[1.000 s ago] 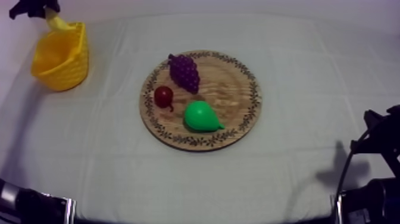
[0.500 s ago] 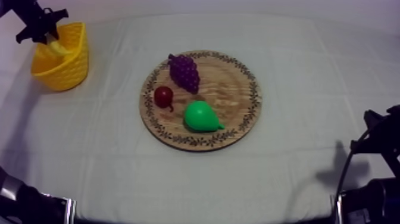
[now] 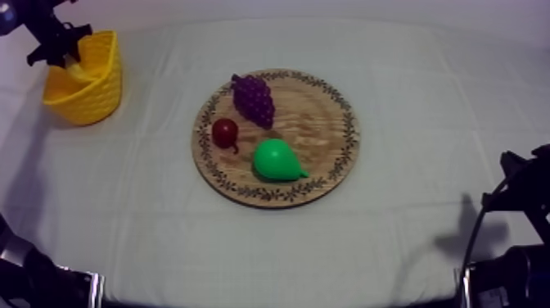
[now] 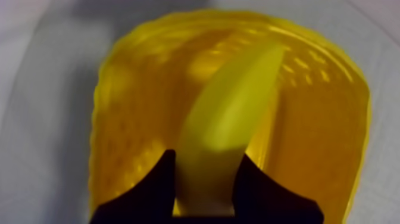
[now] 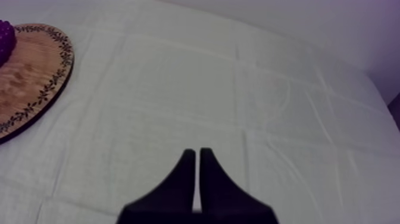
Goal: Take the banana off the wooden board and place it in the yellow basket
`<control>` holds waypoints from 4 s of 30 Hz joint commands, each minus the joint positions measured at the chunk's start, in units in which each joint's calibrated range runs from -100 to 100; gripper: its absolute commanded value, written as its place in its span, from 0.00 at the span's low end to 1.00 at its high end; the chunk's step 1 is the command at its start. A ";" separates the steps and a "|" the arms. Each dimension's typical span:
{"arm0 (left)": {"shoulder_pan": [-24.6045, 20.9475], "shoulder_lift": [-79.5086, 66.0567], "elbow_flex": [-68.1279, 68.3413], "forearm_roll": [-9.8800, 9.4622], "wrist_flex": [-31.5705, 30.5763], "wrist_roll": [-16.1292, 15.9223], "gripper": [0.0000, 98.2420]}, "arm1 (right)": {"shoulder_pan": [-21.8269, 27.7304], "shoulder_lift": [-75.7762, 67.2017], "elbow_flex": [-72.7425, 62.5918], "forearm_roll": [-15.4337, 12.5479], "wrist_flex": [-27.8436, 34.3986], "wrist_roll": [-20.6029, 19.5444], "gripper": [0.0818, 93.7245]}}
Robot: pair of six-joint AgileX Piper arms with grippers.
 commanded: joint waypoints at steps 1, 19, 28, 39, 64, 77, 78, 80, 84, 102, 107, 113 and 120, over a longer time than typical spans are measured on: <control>0.04 -1.12 1.92 -0.03 -1.81 -0.14 0.49 | -0.01 -0.04 -0.03 0.01 0.00 -0.01 0.01; 3.10 -39.93 32.66 -1.10 -6.11 0.21 0.53 | -0.01 -0.04 -0.03 0.01 0.00 -0.01 0.01; 4.14 -66.66 50.21 0.65 -12.64 -1.53 0.32 | -0.01 -0.04 -0.03 0.01 0.00 -0.01 0.01; 6.68 -91.68 66.94 0.80 -17.63 -2.29 0.06 | -0.01 -0.04 -0.03 0.01 0.00 -0.01 0.01; 9.22 -130.97 88.91 0.61 -31.46 -3.40 0.00 | -0.01 -0.04 -0.03 0.01 0.00 -0.01 0.01; 7.43 -134.64 107.03 0.75 -45.50 -2.20 0.00 | -0.01 -0.04 -0.03 0.01 0.00 -0.01 0.01; 7.34 -134.66 108.43 0.77 -46.40 -2.19 0.00 | -0.01 -0.04 -0.03 0.01 0.00 -0.01 0.01; 7.21 -134.68 111.20 0.63 -48.33 -2.06 0.00 | -0.01 -0.04 -0.03 0.01 0.00 -0.01 0.01; 7.08 -134.70 114.70 0.52 -49.54 -1.84 0.00 | -0.01 -0.04 -0.03 0.01 0.00 -0.01 0.01; 6.99 -134.70 115.81 6.17 -40.86 -6.26 0.00 | -0.01 -0.04 -0.03 0.01 0.00 -0.01 0.01; 6.99 -134.70 115.81 6.42 -40.42 0.53 0.00 | -0.01 -0.04 -0.03 0.01 0.00 -0.01 0.01; 6.99 -134.70 115.81 6.46 -40.35 2.16 0.00 | -0.01 -0.04 -0.03 0.01 0.00 -0.01 0.01; 6.99 -134.70 115.81 6.47 -40.34 1.65 0.00 | -0.01 -0.04 -0.03 0.01 0.00 -0.01 0.01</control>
